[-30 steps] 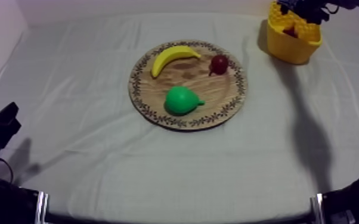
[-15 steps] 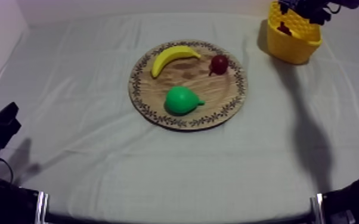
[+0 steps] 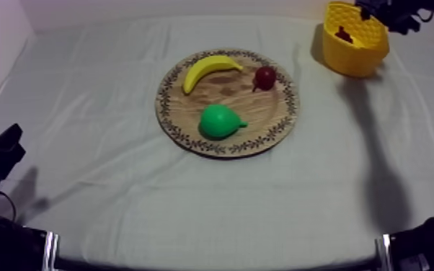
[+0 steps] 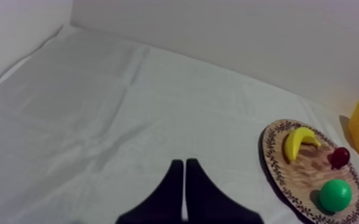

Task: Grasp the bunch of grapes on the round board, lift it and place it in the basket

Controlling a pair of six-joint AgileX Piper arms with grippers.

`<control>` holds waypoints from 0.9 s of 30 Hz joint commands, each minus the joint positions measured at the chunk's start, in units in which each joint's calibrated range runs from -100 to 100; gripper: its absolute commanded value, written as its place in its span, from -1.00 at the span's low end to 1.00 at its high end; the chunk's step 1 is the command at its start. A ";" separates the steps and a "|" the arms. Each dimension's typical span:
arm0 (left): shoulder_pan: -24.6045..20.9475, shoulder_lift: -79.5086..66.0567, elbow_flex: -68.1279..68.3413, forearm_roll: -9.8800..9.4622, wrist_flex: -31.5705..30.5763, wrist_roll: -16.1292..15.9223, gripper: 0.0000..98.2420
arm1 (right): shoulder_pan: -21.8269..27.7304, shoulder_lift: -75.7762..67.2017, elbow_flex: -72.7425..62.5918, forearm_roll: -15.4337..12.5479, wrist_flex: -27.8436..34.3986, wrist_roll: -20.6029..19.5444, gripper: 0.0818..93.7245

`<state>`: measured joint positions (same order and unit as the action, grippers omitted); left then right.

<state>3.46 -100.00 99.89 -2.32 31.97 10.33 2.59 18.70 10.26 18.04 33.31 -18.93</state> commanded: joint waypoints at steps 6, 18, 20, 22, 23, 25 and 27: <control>-0.03 0.00 0.00 0.00 0.04 0.00 -1.00 | 1.72 -12.81 11.45 -0.73 -0.04 0.98 -0.25; -0.03 0.00 0.00 0.00 0.04 0.00 -1.00 | -0.38 -34.07 32.69 -1.61 4.53 2.56 -0.68; -0.03 0.00 0.00 0.00 0.04 0.00 -1.00 | -1.31 -37.41 36.89 -1.44 5.16 2.45 -0.76; -0.03 0.00 0.00 0.00 0.04 0.00 -1.00 | -2.17 -40.69 40.94 -1.38 5.56 2.39 -0.83; -0.03 0.00 0.00 0.00 0.04 0.00 -1.00 | -2.60 -42.32 42.87 -1.37 5.83 2.36 -0.86; -0.03 0.00 0.00 0.00 0.04 0.00 -1.00 | -3.45 -45.56 46.55 -1.52 6.57 2.32 -0.89; -0.03 0.00 0.00 0.00 0.04 0.00 -1.00 | -4.59 -48.71 49.81 -1.65 7.87 2.19 -0.92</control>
<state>3.46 -100.00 99.89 -2.32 31.97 10.33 -1.26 -26.31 55.40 16.47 40.42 -16.71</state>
